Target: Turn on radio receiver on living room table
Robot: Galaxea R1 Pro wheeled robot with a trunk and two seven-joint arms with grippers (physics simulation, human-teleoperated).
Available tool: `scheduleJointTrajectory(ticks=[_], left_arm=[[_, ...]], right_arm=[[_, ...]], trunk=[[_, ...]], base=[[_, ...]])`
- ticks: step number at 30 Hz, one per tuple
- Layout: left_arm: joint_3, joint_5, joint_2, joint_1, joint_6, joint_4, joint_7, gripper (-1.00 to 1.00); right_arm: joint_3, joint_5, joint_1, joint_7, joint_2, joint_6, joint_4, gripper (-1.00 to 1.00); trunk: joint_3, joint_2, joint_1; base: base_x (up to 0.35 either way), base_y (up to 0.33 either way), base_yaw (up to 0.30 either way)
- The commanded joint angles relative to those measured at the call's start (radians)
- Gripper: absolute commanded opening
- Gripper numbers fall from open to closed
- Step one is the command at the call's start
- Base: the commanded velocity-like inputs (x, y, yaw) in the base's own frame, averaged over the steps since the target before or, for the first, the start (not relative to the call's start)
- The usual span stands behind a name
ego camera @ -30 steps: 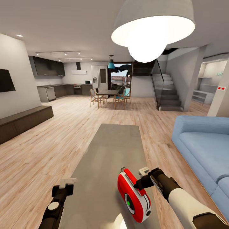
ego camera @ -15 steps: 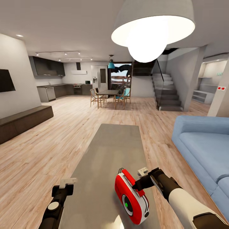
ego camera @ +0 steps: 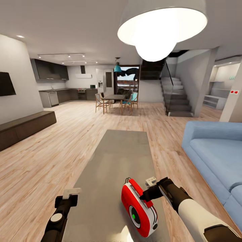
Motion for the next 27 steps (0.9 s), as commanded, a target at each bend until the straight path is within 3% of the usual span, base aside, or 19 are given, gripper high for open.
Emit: scheduleJointTrajectory(ticks=[1,21,27], left_arm=[[0.000,0.000,0.000,0.000,0.000,0.000,0.000,-1.00],[0.000,0.000,0.000,0.000,0.001,0.000,0.000,-1.00],[0.000,0.000,0.000,0.000,0.001,0.000,0.000,-1.00]], right_arm=[[-0.001,-0.006,0.000,0.000,0.000,0.001,0.000,-1.00],[0.001,-0.005,0.000,-0.013,0.002,0.004,0.000,-1.00],[0.001,-0.005,0.000,-0.013,0.002,0.004,0.000,-1.00]], trunk=[[-0.003,-0.007,0.004],[-0.003,-0.007,0.004],[-0.022,-0.049,0.027]], base=[[0.000,0.000,0.000],[0.000,0.000,0.000],[0.000,0.000,0.000]])
